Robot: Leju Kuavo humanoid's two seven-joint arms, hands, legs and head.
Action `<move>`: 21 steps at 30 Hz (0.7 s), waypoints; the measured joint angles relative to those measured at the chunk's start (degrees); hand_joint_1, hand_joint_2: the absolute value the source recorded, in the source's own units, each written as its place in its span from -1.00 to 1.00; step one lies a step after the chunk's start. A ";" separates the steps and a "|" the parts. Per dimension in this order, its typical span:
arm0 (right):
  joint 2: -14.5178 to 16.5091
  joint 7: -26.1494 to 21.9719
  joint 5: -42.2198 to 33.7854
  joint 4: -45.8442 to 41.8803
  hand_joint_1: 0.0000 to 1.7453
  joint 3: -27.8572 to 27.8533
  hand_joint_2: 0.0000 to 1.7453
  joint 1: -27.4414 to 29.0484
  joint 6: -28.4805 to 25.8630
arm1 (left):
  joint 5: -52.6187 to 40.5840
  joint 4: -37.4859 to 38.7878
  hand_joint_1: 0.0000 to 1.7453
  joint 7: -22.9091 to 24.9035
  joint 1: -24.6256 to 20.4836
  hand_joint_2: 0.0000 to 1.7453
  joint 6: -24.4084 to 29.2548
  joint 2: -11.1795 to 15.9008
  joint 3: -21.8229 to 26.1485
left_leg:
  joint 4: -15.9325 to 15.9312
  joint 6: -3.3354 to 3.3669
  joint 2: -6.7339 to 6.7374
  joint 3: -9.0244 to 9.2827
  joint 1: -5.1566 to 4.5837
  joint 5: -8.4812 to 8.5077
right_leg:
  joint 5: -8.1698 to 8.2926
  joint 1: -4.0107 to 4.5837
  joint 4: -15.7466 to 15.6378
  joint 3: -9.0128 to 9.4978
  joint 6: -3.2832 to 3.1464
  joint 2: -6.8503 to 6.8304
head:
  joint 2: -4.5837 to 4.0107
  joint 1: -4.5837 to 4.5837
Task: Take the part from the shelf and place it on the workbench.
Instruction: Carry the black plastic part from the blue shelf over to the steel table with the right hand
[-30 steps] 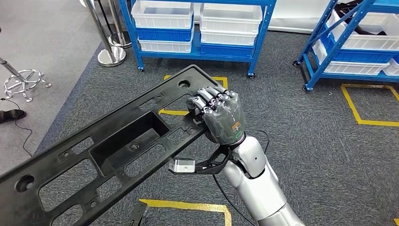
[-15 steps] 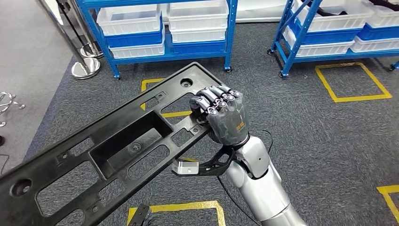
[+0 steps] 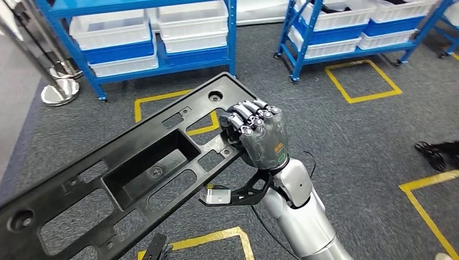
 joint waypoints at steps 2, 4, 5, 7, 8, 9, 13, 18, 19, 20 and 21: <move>-0.18 -0.01 0.01 -0.01 1.00 0.00 1.00 0.17 0.00 | 0.00 0.00 -1.00 0.00 0.03 1.00 -0.01 0.03 -0.01 | 0.36 -0.16 1.42 -0.20 0.03 -0.19 | 1.92 -0.32 -1.86 1.10 0.27 -0.67 | 0.00 -0.01; -0.27 -0.02 0.01 -0.07 1.00 0.00 1.00 0.15 0.00 | -0.01 0.00 -1.00 0.00 -0.03 1.00 -0.02 0.02 -0.02 | 0.96 -0.60 2.59 -0.35 -0.02 -0.61 | 4.97 -0.30 -9.10 5.21 0.22 -2.37 | 0.00 0.00; -0.28 -0.07 -0.03 -0.14 1.00 0.00 1.00 0.14 0.00 | -0.01 0.00 -1.00 0.00 -0.08 1.00 -0.01 0.03 -0.02 | 1.31 -0.90 3.04 -0.40 -0.12 -0.86 | 5.79 -0.22 -11.90 6.70 -0.02 -3.11 | 0.00 -0.01; -0.32 -0.23 -0.12 -0.30 1.00 0.00 1.00 0.13 0.00 | -0.03 0.00 -1.00 0.01 -0.17 1.00 0.02 0.07 -0.03 | 1.62 -1.55 3.84 -0.41 -0.30 -1.14 | 5.87 0.17 -13.64 7.40 -0.72 -3.40 | 0.00 -0.01; -0.36 -0.36 -0.16 -0.40 1.00 0.00 1.00 0.15 0.00 | -0.04 0.00 -1.00 0.02 -0.19 1.00 0.03 0.07 -0.05 | 1.64 -1.82 4.24 -0.32 -0.24 -1.17 | 6.02 0.19 -13.74 7.29 -1.03 -2.81 | 0.00 -0.01; -0.40 -0.56 -0.20 -0.57 1.00 0.00 1.00 0.17 0.00 | -0.06 0.00 -1.00 0.03 -0.22 1.00 0.05 0.09 -0.08 | 1.70 -2.17 4.30 -0.34 -0.11 -1.33 | 6.16 0.18 -13.83 7.24 -1.40 -2.25 | 0.00 -0.01; -0.48 -1.23 -0.33 -1.80 1.00 -0.01 1.00 0.14 0.00 | -0.41 0.00 -1.00 0.16 -0.12 1.00 0.02 0.19 -0.40 | 9.99 -3.13 0.16 -3.79 0.33 -6.92 | 6.79 -0.07 -14.18 7.00 -2.52 -0.14 | 0.00 -0.03; -0.76 -0.90 0.79 -2.82 1.00 0.00 1.00 0.33 0.02 | -0.54 0.00 -1.00 0.19 0.14 1.00 -0.04 0.27 -0.76 | 14.20 -2.64 -1.28 -5.58 0.34 -6.28 | 6.94 0.26 -13.92 6.81 -2.77 3.24 | 0.00 -0.03; -0.79 -0.89 0.82 -3.03 1.00 0.00 1.00 0.32 0.02 | -0.51 0.00 -1.00 0.15 0.05 1.00 -0.04 0.30 -0.81 | 10.20 -2.30 -2.48 -3.79 0.34 -4.20 | 6.96 0.24 -13.81 6.79 -2.74 3.91 | 0.00 -0.02; -0.80 -0.89 0.82 -3.20 1.00 0.00 1.00 0.23 0.01 | -0.46 0.00 -1.00 0.07 -0.07 1.00 -0.04 0.34 -0.85 | 6.61 -1.98 -3.98 -2.19 0.38 -2.73 | 7.02 0.26 -13.67 6.66 -2.60 4.52 | 0.00 -0.02; -0.75 -0.90 0.82 -3.33 1.00 0.00 1.00 0.12 0.01 | -0.35 0.00 -1.00 -0.07 -0.22 1.00 -0.03 0.38 -0.86 | 3.94 -1.74 -5.24 -1.02 0.36 -1.88 | 7.15 0.15 -13.57 6.40 -2.35 5.10 | 0.00 -0.03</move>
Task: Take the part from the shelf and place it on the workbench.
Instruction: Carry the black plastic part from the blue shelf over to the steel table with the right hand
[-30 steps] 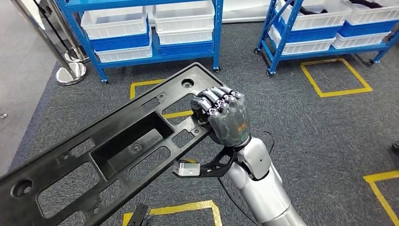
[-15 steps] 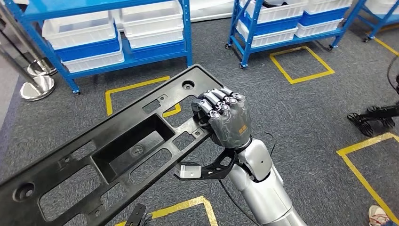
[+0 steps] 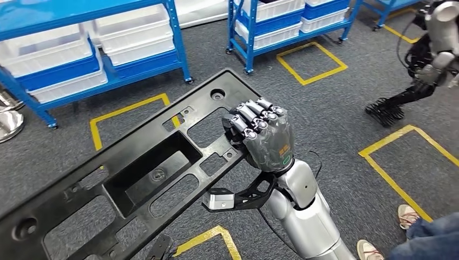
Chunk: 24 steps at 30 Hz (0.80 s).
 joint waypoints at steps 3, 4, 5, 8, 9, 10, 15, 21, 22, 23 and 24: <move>0.26 -0.21 -0.11 -0.09 1.00 0.00 1.00 -0.32 0.01 | 0.36 0.00 -1.00 -0.42 -0.49 1.00 0.15 0.16 -0.01 | -2.14 0.51 -0.21 0.85 -0.18 0.34 | 0.74 -0.45 -0.36 -0.72 1.23 1.77 | 0.00 -0.02; 0.34 -0.30 -0.17 -0.07 1.00 0.00 1.00 -0.37 0.01 | 0.39 0.00 -1.00 -0.46 -0.69 1.00 0.22 0.21 -0.01 | -2.67 0.78 0.46 1.07 -0.12 0.68 | 0.73 -0.40 -0.35 -0.83 1.51 1.25 | 0.00 0.00; 0.42 -0.34 -0.21 -0.01 1.00 0.00 1.00 -0.47 0.01 | 0.39 0.00 -1.00 -0.47 -0.89 1.00 0.29 0.26 -0.01 | -3.27 1.08 1.16 1.34 -0.03 1.04 | 0.18 -0.25 0.32 -1.19 1.69 -0.14 | 0.00 0.01; 0.76 -0.38 -0.22 0.32 1.00 0.02 1.00 -0.88 0.01 | 0.37 0.00 -1.00 -0.46 -1.07 1.00 0.37 0.47 -0.01 | -4.09 1.70 3.51 1.63 -0.08 1.50 | -4.56 -0.08 8.38 -4.99 2.02 -4.89 | 0.00 0.03; 0.90 -0.48 -0.21 0.48 1.00 0.02 1.00 -0.89 0.01 | 0.34 0.00 -1.00 -0.48 -1.02 1.00 0.40 0.59 -0.01 | -4.02 1.76 4.34 1.55 -0.15 1.47 | -5.92 -0.20 11.71 -6.55 2.19 -5.25 | 0.00 0.03; 0.99 -0.61 -0.19 0.66 1.00 0.02 1.00 -0.85 0.01 | 0.31 0.00 -1.00 -0.51 -0.99 1.00 0.45 0.70 -0.01 | -3.91 1.73 5.16 1.45 -0.17 1.42 | -6.38 -0.32 13.75 -7.47 2.34 -5.39 | 0.00 0.03; 1.63 -1.01 0.31 1.04 1.00 0.02 1.00 -0.85 0.01 | 0.30 -0.02 -1.00 -0.68 -1.28 1.00 0.56 0.86 -0.07 | -2.65 0.77 8.20 1.15 -0.33 0.44 | -0.79 -0.20 1.63 -0.28 2.19 -8.23 | 0.00 0.02; 2.23 -0.90 0.95 0.99 1.00 0.02 1.00 -0.79 0.01 | 0.36 -0.04 -1.00 -1.02 -1.56 1.00 0.17 0.71 -0.23 | -0.35 -1.15 7.83 0.64 -0.04 -1.79 | -0.27 0.02 -0.57 0.41 0.17 -6.32 | 0.00 0.00; 2.37 -0.97 0.99 0.97 1.00 0.02 1.00 -0.71 0.01 | 0.33 -0.04 -1.00 -1.02 -1.46 1.00 0.08 0.63 -0.35 | 2.32 -1.34 6.53 -0.51 0.08 -3.48 | -0.14 -0.07 -0.69 0.45 -0.07 -5.77 | 0.00 -0.01; 2.46 -1.09 0.97 0.96 1.00 0.01 1.00 -0.59 0.01 | 0.31 -0.04 -1.00 -1.02 -1.29 1.00 0.04 0.57 -0.48 | 5.93 -1.45 5.42 -2.11 0.13 -5.36 | -0.07 -0.02 -0.72 0.41 -0.22 -5.19 | 0.00 -0.01; 2.55 -1.20 0.94 0.96 1.00 0.01 1.00 -0.37 0.01 | 0.31 -0.04 -1.00 -0.99 -1.03 1.00 0.03 0.54 -0.60 | 9.72 -1.48 4.88 -3.88 0.16 -6.92 | -0.03 0.09 -0.70 0.38 -0.32 -4.51 | 0.00 -0.02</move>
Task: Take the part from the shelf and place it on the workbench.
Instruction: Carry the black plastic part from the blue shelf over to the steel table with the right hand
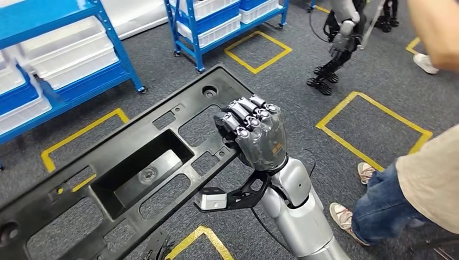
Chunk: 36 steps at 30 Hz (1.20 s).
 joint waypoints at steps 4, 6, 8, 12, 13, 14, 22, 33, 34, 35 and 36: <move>0.04 -0.16 -0.09 -0.08 1.00 -0.01 1.00 1.00 0.00 | 0.00 0.00 -1.00 0.03 0.69 1.00 -0.01 -0.20 -0.44 | -0.49 0.84 -1.16 -0.27 -0.15 3.11 | 0.04 0.44 0.25 0.01 -0.06 3.14 | 0.00 0.01; 0.04 -0.18 -0.14 -0.31 1.00 -0.01 1.00 1.09 0.00 | 0.01 0.00 -1.00 0.03 0.64 1.00 -0.02 -0.24 -0.63 | -7.98 1.65 -3.83 3.08 -0.25 6.51 | 0.12 0.40 0.38 -0.06 0.09 4.50 | 0.00 0.02; 0.06 -0.19 -0.16 -0.52 1.00 -0.01 1.00 1.19 0.00 | 0.01 0.00 -1.00 0.05 0.60 1.00 -0.03 -0.27 -0.79 | -11.44 2.09 -5.59 4.69 -0.44 7.31 | 0.40 0.10 0.41 -0.38 0.55 5.65 | 0.00 0.01; 0.05 -0.34 -0.12 -1.13 1.00 -0.23 1.00 1.67 -0.02 | 0.02 -0.02 -1.00 0.05 0.35 1.00 -0.08 -0.68 -1.01 | -13.48 2.81 -3.22 5.39 -0.29 8.28 | 0.00 0.25 1.04 -1.31 1.84 5.60 | 0.00 0.04; 0.04 -0.40 -0.13 -1.29 1.00 -0.29 1.00 1.68 -0.03 | 0.02 -0.03 -1.00 0.05 0.25 1.00 -0.08 -0.81 -1.09 | -14.08 3.06 -2.47 5.55 -0.19 8.64 | -1.24 0.46 2.82 -2.17 1.99 4.03 | 0.00 0.06; 0.04 -0.50 -0.18 -1.38 1.00 -0.32 1.00 1.75 -0.03 | 0.03 -0.04 -1.00 0.08 0.24 1.00 -0.08 -0.83 -1.18 | -14.26 3.21 -1.64 5.60 -0.28 8.77 | -3.12 0.47 5.99 -3.67 2.08 2.04 | 0.00 0.08; 0.09 -1.21 -0.20 -1.92 1.00 -1.23 1.00 2.46 -0.02 | 0.06 -0.05 -1.00 0.08 0.43 1.00 0.00 -0.78 -2.00 | -12.17 2.09 4.09 4.90 -0.50 7.38 | -1.21 -0.38 1.42 0.24 2.82 -4.46 | 0.00 0.08; 0.48 -0.62 0.79 -2.61 1.00 -1.39 1.00 2.52 0.00 | 0.20 -0.07 -1.00 0.04 0.45 1.00 -0.05 -0.81 -2.41 | 4.39 0.29 -0.49 -2.24 0.00 -0.22 | -0.60 0.01 0.37 0.44 0.09 1.46 | 0.00 0.04; 0.48 -0.43 0.85 -2.61 1.00 -1.39 1.00 2.52 0.00 | 0.21 -0.07 -1.00 0.04 0.43 1.00 -0.07 -0.81 -2.43 | 2.80 0.51 -0.66 -1.71 -0.01 1.37 | -0.59 0.06 0.45 0.45 0.09 2.20 | 0.00 0.04; 0.48 -0.27 0.87 -2.62 1.00 -1.39 1.00 2.51 0.00 | 0.22 -0.07 -1.00 0.04 0.37 1.00 -0.08 -0.81 -2.46 | -0.78 0.81 -1.32 -0.25 -0.02 3.72 | -0.59 0.07 0.55 0.47 0.09 2.95 | 0.00 0.04; 0.49 -0.13 0.87 -2.63 1.00 -1.39 1.00 2.49 0.00 | 0.22 -0.07 -1.00 0.03 0.29 1.00 -0.10 -0.79 -2.49 | -4.68 1.14 -2.77 1.40 -0.01 5.57 | -0.57 0.03 0.63 0.42 0.14 3.61 | 0.00 0.06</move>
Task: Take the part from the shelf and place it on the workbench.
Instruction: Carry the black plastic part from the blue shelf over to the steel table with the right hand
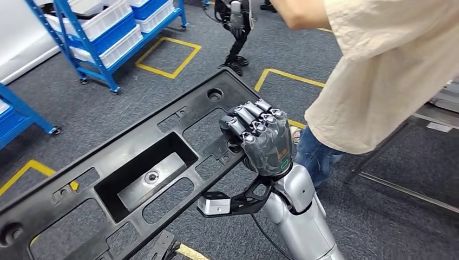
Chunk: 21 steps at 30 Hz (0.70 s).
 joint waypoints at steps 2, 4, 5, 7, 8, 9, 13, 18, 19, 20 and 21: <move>0.06 0.24 0.03 -0.02 1.00 0.00 1.00 -0.05 0.01 | 0.00 0.00 -1.00 -0.01 -0.09 1.00 -0.01 0.03 -0.08 | -5.63 0.43 -2.59 2.39 -0.06 1.93 | 0.20 -0.21 0.14 -0.39 0.39 1.27 | 0.00 -0.01; 0.11 0.37 0.06 -0.03 1.00 0.00 1.00 -0.05 0.01 | 0.00 0.00 -1.00 -0.02 -0.12 1.00 -0.01 0.05 -0.19 | -6.78 0.65 -2.75 2.83 -0.26 1.95 | 0.65 -0.55 -0.10 -0.84 1.15 2.54 | 0.00 -0.02; 0.11 0.38 0.07 -0.05 1.00 0.00 1.00 -0.03 0.00 | 0.00 0.00 -1.00 -0.01 -0.17 1.00 -0.02 0.01 -0.25 | -7.15 0.90 -2.10 2.94 -0.13 2.21 | 0.79 -0.62 -0.24 -0.95 1.54 2.85 | 0.00 -0.02; 0.11 0.40 0.07 -0.13 1.00 0.00 1.00 -0.12 -0.01 | 0.03 -0.01 -1.00 -0.05 -0.37 1.00 -0.05 -0.08 -0.33 | -8.31 1.55 -0.57 3.39 0.07 2.86 | -0.31 -0.29 1.02 -1.65 2.14 0.70 | 0.00 0.04; 0.11 0.40 0.07 -0.16 1.00 0.00 1.00 -0.20 -0.01 | 0.04 -0.02 -1.00 -0.06 -0.43 1.00 -0.07 -0.12 -0.35 | -8.77 1.84 0.29 3.55 0.15 3.12 | -1.78 -0.13 3.25 -2.69 2.33 -1.13 | 0.00 0.07; 0.11 0.43 0.07 -0.17 1.00 0.00 1.00 -0.24 -0.01 | 0.05 -0.02 -1.00 -0.07 -0.39 1.00 -0.08 -0.10 -0.36 | -8.89 1.99 1.09 3.58 -0.02 3.17 | -3.61 -0.04 6.43 -4.18 2.48 -2.92 | 0.00 0.09; 0.10 0.49 0.07 -0.16 1.00 0.00 1.00 -0.05 0.00 | 0.07 -0.02 -1.00 -0.04 -0.11 1.00 -0.08 -0.04 -0.37 | -8.65 2.00 4.36 3.33 -0.13 2.96 | -5.46 -0.46 13.36 -7.16 3.02 -4.72 | 0.00 0.10; 0.12 0.56 0.09 -0.21 1.00 0.00 1.00 -0.30 0.00 | 0.07 -0.02 -1.00 -0.02 -0.32 1.00 -0.10 -0.04 -0.43 | -7.47 0.80 7.06 3.28 -0.57 1.99 | -0.55 0.07 -0.28 0.36 2.13 -8.64 | 0.00 0.09; 0.12 0.66 0.10 -0.21 1.00 0.00 1.00 -0.35 0.00 | 0.08 -0.02 -1.00 -0.02 -0.34 1.00 -0.10 -0.04 -0.46 | -7.41 0.49 7.57 3.34 -0.66 1.88 | -0.56 0.26 -0.33 0.28 1.73 -8.17 | 0.00 0.09; 0.11 0.78 0.10 -0.22 1.00 0.00 1.00 -0.37 -0.01 | 0.09 -0.02 -1.00 -0.01 -0.36 1.00 -0.10 -0.04 -0.54 | -7.45 0.18 7.96 3.48 -0.58 1.76 | -0.47 0.19 -0.40 0.23 1.34 -7.47 | 0.00 0.07; 0.11 0.87 0.11 -0.25 1.00 0.00 1.00 -0.39 -0.01 | 0.11 -0.02 -1.00 0.00 -0.41 1.00 -0.10 -0.04 -0.62 | -7.24 -0.17 7.60 3.53 -0.45 1.43 | -0.35 0.11 -0.54 0.26 1.02 -6.87 | 0.00 0.07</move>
